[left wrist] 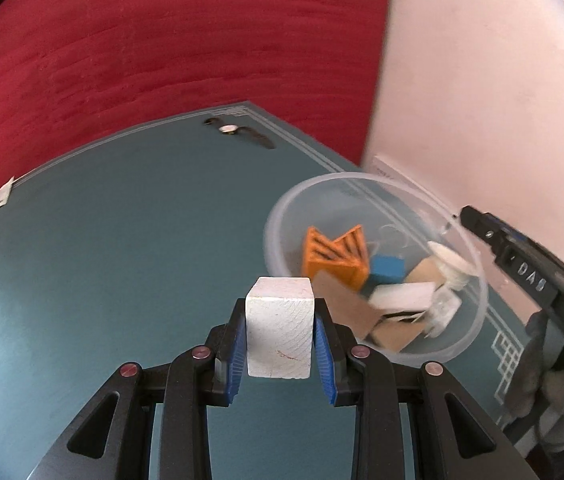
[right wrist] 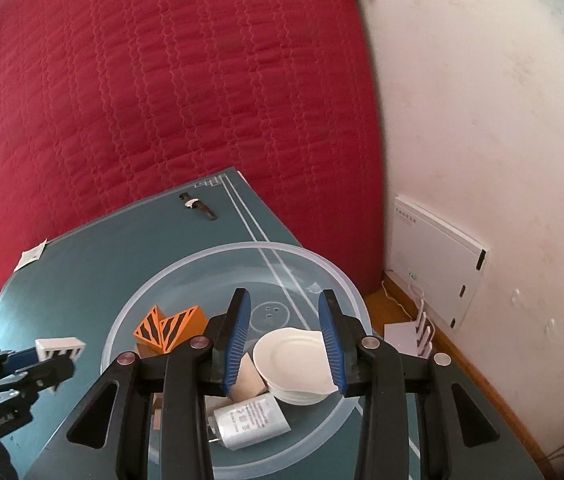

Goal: Organize rigid objects
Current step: 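Lower the white block into the bowl and open the left gripper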

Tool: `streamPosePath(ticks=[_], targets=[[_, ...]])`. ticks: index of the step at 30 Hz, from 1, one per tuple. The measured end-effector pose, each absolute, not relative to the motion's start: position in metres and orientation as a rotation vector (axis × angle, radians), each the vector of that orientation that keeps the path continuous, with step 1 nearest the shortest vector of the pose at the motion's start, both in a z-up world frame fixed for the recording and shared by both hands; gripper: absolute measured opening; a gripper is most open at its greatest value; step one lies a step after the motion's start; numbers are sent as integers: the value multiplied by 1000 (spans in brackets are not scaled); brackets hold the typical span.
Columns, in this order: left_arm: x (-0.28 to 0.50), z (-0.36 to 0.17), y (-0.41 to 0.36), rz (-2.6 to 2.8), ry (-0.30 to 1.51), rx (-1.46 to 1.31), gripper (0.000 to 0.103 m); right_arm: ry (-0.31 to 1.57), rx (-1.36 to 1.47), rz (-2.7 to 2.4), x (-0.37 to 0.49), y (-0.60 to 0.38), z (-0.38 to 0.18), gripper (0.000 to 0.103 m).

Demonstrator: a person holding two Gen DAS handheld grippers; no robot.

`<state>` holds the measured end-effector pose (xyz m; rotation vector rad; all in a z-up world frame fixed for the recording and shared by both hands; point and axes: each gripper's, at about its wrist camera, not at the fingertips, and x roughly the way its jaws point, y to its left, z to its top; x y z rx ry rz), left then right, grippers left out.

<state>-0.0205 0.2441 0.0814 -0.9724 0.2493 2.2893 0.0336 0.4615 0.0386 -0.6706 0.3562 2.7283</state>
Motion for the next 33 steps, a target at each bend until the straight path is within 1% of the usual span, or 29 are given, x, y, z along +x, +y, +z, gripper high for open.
streamPosePath(ticks=[6,10,14,15,16,17,18,19,23,28,30,33], targets=[[-11,86,272,2230,274,-925,32,370,-656,2730,32,460,37,38],[-8,86,285,2202,291,-914,32,388,-641,2725,36,463,38,43],[-5,88,295,2179,292,-917,33,398,-635,2721,35,463,39,43],[-4,88,297,2165,285,-923,36,399,-635,2721,34,464,39,43],[-3,88,298,2158,282,-926,54,398,-638,2722,33,463,39,43],[-5,87,300,2157,279,-926,66,397,-641,2722,34,463,39,43],[-5,88,300,2165,274,-914,83,398,-636,2721,35,464,39,43],[-3,88,298,2181,274,-891,85,398,-636,2722,35,463,39,43],[-4,85,295,2201,298,-881,85,399,-633,2720,36,464,39,44],[-9,79,287,2295,354,-882,89,403,-624,2716,36,467,39,54],[-9,76,284,2344,395,-885,90,403,-618,2715,38,466,39,55],[-10,73,279,2356,396,-898,92,399,-616,2716,39,463,38,55]])
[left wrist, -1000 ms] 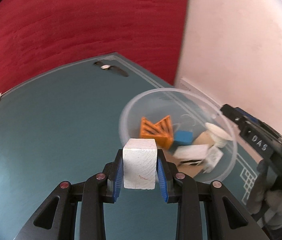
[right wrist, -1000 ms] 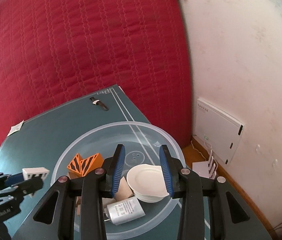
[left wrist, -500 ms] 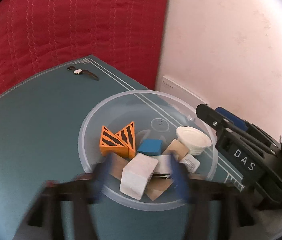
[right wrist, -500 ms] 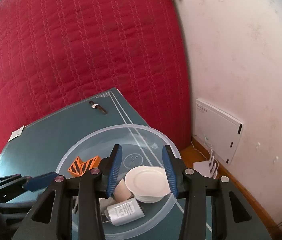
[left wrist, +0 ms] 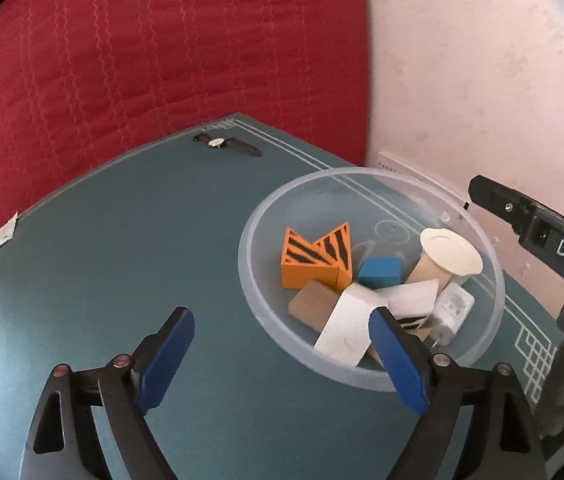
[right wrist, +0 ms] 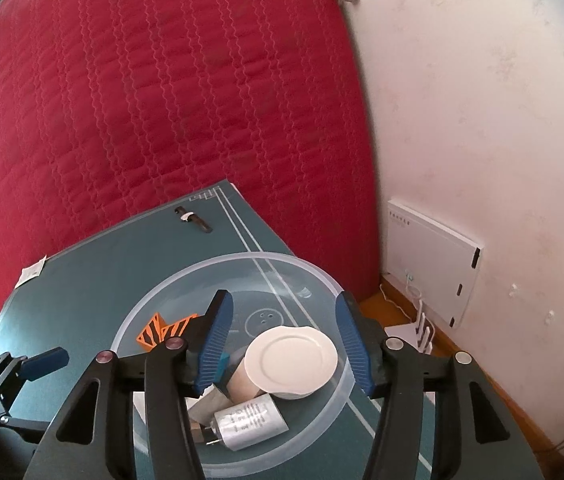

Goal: Organize rigid objects

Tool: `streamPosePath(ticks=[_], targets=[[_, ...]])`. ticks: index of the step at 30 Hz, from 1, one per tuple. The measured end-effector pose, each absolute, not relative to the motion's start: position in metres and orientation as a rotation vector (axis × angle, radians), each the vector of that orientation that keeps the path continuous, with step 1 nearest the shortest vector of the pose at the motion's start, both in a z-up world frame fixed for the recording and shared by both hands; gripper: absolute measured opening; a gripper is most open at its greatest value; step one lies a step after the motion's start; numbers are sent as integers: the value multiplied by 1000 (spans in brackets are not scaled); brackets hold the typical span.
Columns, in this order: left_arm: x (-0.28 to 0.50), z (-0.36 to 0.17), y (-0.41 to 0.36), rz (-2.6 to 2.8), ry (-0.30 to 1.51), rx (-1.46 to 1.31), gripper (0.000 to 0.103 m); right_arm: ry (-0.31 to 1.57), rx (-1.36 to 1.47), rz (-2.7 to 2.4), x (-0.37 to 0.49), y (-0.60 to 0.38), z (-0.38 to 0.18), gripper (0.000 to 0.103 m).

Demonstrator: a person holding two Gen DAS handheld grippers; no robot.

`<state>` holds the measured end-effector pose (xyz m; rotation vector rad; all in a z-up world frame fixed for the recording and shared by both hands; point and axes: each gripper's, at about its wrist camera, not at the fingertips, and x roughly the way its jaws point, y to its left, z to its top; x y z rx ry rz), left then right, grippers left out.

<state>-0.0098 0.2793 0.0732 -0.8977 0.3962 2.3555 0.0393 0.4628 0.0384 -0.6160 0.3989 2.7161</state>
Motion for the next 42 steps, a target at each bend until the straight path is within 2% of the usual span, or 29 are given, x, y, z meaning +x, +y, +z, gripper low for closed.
streamPosePath(ticks=[8,17,22,28,35,42], targets=[[-20,65,287,2373,436,-939,93,393,-624,2727,41,464,39,55],[-23,64,295,2377,468,-936,102,393,-629,2729,46,464,40,57],[-23,56,288,2340,422,-975,102,395,-633,2733,51,461,41,70],[-14,60,277,2365,389,-961,102,420,-665,2728,57,462,39,78],[-1,71,265,2420,381,-928,102,416,-703,2726,72,459,40,82],[8,84,253,2484,388,-877,102,389,-767,2737,82,451,38,93]])
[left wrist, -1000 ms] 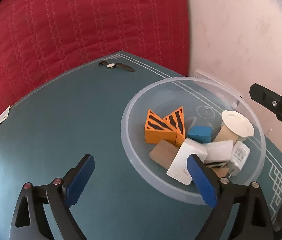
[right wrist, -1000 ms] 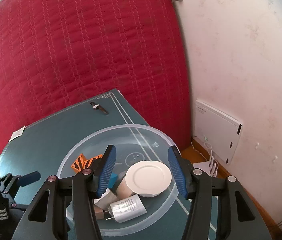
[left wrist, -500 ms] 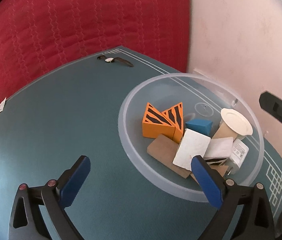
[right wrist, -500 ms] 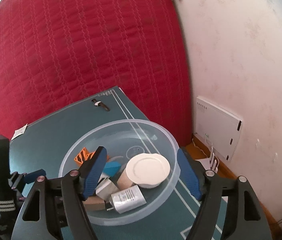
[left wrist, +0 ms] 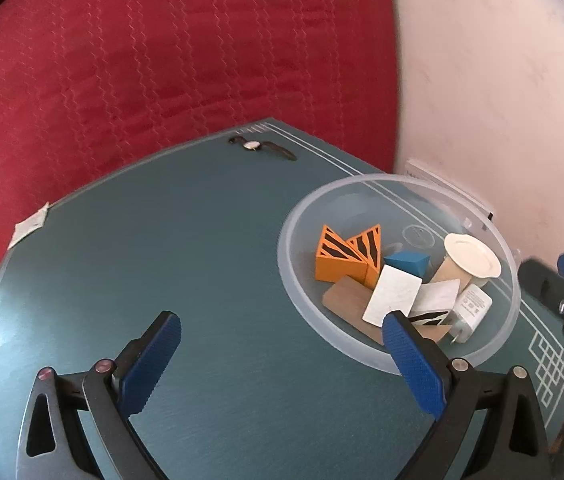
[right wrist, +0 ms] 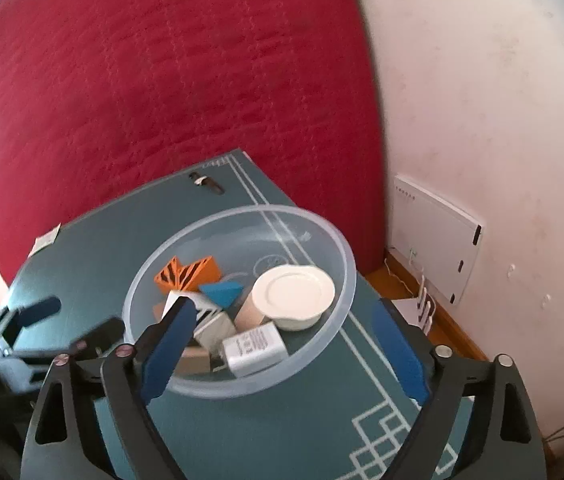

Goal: Organize rigid objects

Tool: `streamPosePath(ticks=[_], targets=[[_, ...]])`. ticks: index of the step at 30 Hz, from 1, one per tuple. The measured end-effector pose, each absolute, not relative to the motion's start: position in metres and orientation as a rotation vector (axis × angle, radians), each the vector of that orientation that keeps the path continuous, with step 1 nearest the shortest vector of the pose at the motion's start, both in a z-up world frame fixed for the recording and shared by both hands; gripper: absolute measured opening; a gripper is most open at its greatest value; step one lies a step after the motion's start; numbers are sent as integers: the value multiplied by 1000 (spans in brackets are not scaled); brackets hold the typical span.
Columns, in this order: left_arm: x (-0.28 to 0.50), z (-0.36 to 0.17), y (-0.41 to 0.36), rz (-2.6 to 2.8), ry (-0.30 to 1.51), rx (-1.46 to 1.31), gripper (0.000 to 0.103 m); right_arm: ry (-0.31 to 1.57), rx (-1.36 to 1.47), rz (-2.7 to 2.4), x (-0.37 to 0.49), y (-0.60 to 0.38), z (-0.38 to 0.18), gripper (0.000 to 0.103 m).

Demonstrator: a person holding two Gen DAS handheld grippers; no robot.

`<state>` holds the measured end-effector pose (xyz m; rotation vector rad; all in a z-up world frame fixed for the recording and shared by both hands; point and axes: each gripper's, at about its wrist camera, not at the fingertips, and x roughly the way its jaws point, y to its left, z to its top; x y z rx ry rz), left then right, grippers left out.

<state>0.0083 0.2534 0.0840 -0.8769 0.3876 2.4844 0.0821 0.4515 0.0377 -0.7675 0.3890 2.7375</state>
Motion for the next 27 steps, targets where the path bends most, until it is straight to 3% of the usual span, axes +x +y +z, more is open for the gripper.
streamPosePath(ticks=[6,27], targets=[[15,96,243,2519,377,-836,102,300,-817,2738,88,438,34,99],[27,101,238,2545,397,-823,103,95,-882,2727,93,417,33,101]])
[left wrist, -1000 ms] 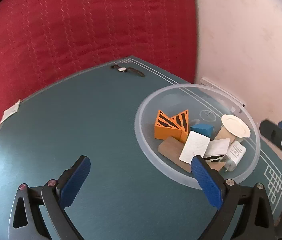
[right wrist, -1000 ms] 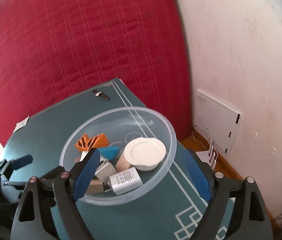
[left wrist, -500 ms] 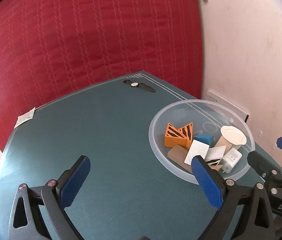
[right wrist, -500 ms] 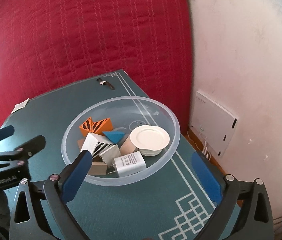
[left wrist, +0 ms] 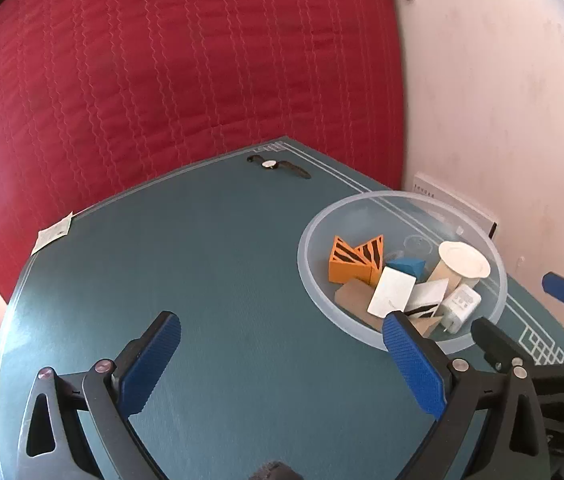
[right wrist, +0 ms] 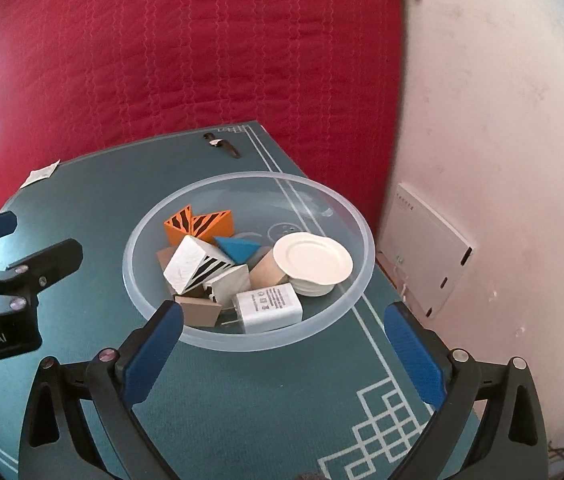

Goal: Organize rigid objects

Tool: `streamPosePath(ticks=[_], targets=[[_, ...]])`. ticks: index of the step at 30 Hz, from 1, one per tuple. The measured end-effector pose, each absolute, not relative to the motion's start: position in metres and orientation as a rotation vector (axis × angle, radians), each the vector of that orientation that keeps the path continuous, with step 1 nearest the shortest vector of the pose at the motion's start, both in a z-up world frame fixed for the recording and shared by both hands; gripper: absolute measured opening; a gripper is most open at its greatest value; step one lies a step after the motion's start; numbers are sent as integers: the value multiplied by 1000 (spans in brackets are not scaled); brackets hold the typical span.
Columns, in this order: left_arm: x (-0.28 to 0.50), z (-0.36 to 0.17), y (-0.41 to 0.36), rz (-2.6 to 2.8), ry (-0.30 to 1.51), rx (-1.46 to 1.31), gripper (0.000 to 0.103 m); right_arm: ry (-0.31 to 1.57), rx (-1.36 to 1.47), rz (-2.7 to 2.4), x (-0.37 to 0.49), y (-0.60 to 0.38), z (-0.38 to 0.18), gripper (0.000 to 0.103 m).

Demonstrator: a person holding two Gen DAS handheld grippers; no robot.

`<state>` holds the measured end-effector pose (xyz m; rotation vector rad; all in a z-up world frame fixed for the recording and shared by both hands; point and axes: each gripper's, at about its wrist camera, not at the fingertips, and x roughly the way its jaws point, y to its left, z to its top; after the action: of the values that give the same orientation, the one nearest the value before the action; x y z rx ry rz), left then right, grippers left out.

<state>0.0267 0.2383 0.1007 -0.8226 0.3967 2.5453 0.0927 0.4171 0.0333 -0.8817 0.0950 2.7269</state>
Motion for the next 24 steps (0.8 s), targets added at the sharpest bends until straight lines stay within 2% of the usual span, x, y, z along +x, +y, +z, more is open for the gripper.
streamPosePath(ticks=[24], targets=[[31,92,249,2541,437,-857,103,42,-900,2698,89,415,31,101]])
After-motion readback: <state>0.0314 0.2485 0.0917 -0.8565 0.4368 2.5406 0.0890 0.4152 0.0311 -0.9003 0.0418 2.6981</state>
